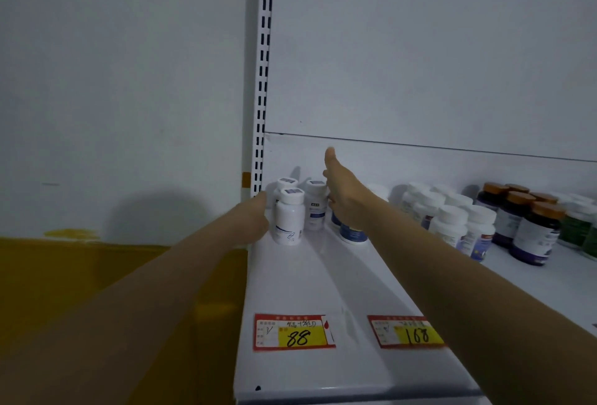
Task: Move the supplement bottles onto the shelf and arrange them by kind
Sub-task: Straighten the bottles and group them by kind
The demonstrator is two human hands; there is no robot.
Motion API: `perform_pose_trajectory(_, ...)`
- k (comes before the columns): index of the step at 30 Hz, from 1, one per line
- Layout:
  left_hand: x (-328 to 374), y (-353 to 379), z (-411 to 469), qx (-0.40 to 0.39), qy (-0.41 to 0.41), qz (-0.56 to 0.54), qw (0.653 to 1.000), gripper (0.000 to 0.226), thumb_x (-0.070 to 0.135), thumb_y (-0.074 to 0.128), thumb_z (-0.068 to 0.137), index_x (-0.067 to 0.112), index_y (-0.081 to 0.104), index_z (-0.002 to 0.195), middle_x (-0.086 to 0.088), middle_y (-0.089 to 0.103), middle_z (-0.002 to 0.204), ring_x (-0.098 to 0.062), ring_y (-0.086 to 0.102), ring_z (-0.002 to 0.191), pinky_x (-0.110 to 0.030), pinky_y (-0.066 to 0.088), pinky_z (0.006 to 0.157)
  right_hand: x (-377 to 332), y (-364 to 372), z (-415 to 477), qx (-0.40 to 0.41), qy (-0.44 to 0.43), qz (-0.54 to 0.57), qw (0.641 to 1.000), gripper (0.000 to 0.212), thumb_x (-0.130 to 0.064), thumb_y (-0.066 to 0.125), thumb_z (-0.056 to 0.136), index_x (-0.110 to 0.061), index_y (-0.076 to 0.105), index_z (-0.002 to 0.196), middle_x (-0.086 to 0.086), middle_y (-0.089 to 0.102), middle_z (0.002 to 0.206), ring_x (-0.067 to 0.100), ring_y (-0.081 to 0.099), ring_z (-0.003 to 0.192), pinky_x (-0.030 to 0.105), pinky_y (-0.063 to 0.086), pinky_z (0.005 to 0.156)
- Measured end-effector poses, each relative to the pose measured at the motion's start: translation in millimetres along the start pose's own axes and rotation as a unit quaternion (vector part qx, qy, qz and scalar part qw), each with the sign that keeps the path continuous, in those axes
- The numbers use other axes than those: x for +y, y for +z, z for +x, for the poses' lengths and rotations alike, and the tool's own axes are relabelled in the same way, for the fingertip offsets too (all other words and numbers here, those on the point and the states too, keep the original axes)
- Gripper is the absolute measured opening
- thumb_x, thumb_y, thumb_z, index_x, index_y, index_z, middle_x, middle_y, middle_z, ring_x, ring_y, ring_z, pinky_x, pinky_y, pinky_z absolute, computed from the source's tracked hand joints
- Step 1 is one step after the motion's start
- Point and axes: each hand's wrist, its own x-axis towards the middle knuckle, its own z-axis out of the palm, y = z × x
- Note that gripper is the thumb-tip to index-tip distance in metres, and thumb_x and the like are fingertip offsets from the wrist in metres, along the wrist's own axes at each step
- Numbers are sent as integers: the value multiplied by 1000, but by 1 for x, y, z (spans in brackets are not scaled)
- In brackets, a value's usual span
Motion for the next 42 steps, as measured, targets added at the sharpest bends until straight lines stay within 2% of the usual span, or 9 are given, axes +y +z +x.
perform_pose_trajectory(7, 8, 6, 7, 3, 35, 25, 999, 49, -5, 33, 92, 3, 36, 140, -19, 45, 142, -32, 44, 130, -37, 37, 104, 10, 2, 10, 8, -1, -5, 1000, 77, -64, 14, 95, -11, 27, 150, 3, 29, 156, 27, 26, 144, 45, 20, 119)
perform_pose_trajectory(14, 9, 6, 2, 8, 31, 60, 998, 44, -4, 35, 92, 3, 37, 135, -20, 51, 132, -32, 51, 118, -35, 41, 94, 8, -1, 2, 1, -13, -124, 992, 70, -59, 21, 97, -11, 32, 147, 8, 34, 153, 27, 35, 139, 38, 28, 114)
perform_pose_trajectory(17, 7, -1, -3, 10, 24, 93, 995, 37, -2, 38, 92, 1, 39, 129, -21, 53, 124, -25, 50, 97, -31, 40, 73, -1, -6, -12, 31, -84, -309, 947, 48, -32, 39, 99, -5, 41, 138, 15, 46, 141, 28, 46, 126, 32, 39, 91)
perform_pose_trajectory(20, 4, -13, -10, 23, 25, 137, 990, 26, 2, 41, 91, 2, 47, 116, -17, 54, 112, -21, 44, 89, -22, 30, 54, -7, -18, -23, 47, -139, -466, 872, 41, -15, 44, 95, -3, 47, 133, 16, 51, 135, 30, 47, 122, 35, 43, 96)
perform_pose_trajectory(26, 31, -37, -35, 114, 78, 148, 979, 30, 12, 48, 89, 2, 55, 117, -16, 60, 116, -26, 54, 95, -36, 46, 84, -1, -53, -41, 65, -108, -606, 785, 47, -17, 50, 92, -6, 43, 137, 15, 49, 136, 31, 42, 127, 40, 44, 101)
perform_pose_trajectory(31, 78, -7, -52, 41, 126, 101, 986, 20, 18, 50, 92, 11, 57, 109, -7, 61, 109, -24, 56, 101, -26, 44, 78, 21, -76, -53, 65, -61, -583, 808, 50, -17, 57, 91, -5, 39, 136, 16, 53, 132, 30, 51, 119, 34, 43, 93)
perform_pose_trajectory(35, 99, 33, -39, -20, 93, 108, 990, 28, 10, 43, 95, 16, 41, 68, 1, 44, 70, -10, 42, 62, -14, 28, 52, 38, -86, -50, 71, -32, -561, 824, 61, -8, 49, 92, -3, 21, 147, 17, 51, 134, 30, 53, 118, 33, 45, 88)
perform_pose_trajectory(39, 110, 58, -23, -36, 54, 107, 992, 24, 4, 45, 93, 0, 52, 115, -16, 59, 117, -27, 58, 104, -27, 45, 78, 48, -91, -36, 52, -15, -550, 834, 74, -13, 47, 96, -1, -1, 152, 21, 36, 148, 32, 43, 132, 36, 39, 104)
perform_pose_trajectory(42, 114, 71, -10, -11, 18, 91, 996, 29, 5, 50, 91, 0, 48, 119, -16, 58, 121, -27, 58, 107, -22, 41, 70, 49, -93, -25, 32, -10, -510, 859, 81, -17, 47, 98, -2, -12, 151, 21, 30, 152, 31, 40, 135, 36, 37, 106)
